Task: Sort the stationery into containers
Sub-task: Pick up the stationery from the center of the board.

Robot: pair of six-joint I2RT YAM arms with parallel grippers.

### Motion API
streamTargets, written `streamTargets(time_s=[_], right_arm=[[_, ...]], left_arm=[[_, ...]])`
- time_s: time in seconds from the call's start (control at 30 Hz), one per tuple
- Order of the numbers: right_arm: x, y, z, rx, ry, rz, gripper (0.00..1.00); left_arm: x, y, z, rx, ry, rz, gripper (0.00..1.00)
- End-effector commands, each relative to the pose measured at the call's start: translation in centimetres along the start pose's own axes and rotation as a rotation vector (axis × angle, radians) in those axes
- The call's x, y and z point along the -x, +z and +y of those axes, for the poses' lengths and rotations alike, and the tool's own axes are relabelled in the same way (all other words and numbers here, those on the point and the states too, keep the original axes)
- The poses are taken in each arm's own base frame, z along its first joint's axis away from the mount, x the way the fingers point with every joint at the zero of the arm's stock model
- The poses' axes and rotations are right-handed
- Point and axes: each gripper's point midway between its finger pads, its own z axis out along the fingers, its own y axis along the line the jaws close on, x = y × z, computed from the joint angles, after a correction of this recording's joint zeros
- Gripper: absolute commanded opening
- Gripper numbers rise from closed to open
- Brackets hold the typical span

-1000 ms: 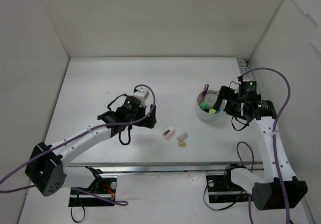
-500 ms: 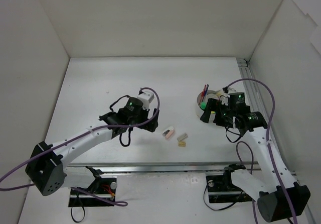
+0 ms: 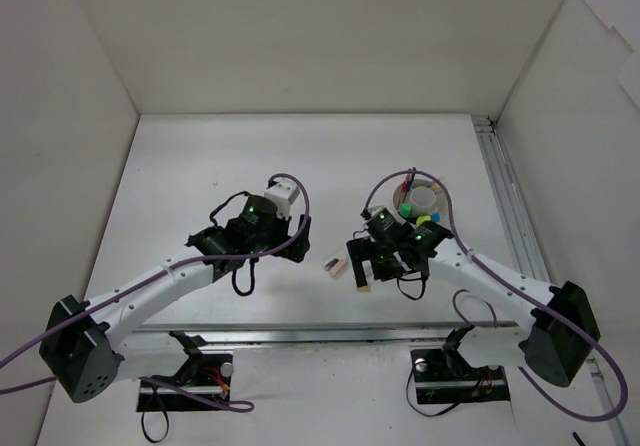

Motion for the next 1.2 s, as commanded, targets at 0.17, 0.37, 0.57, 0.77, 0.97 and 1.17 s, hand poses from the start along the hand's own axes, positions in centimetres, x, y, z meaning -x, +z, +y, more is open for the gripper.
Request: streamTargets(time_s=[0.17,0.37,0.57,0.77,0.97,1.17], right_arm=[[-0.2,4.1,0.7,-0.222,-0.019,-0.016,0.98],[-1.4,6.9,1.0,-0.298,-0.016,0.017,0.98],[-1.5,8.5,1.6,-0.295,0.027,0.011,0.91],[-3.0,9.8,2.0,-0.277,0.036,0.082,0.60],[-4.1,9.3,1.7,-0.262,0.059,0.097,0.38],[-4.6,8.3,1.7,-0.224,0.078,0.086,0.25]], left_arm=[[2.2,-2.5,0.3,0.018,-0.025,-0.129,1.00],[1.3,-3.3,1.0,0.036,-0.055,-0.120,1.00],[0.8,-3.9,0.9,0.020,-0.066,-0.130,1.00],[0.7,-4.5,1.4,0.037,-0.072,-0.147,1.00],[0.9,-4.8,1.3,0.030,-0.077,-0.167,1.00],[1.5,-4.6,1.1,0.024,-0.066,-0.168,1.00]])
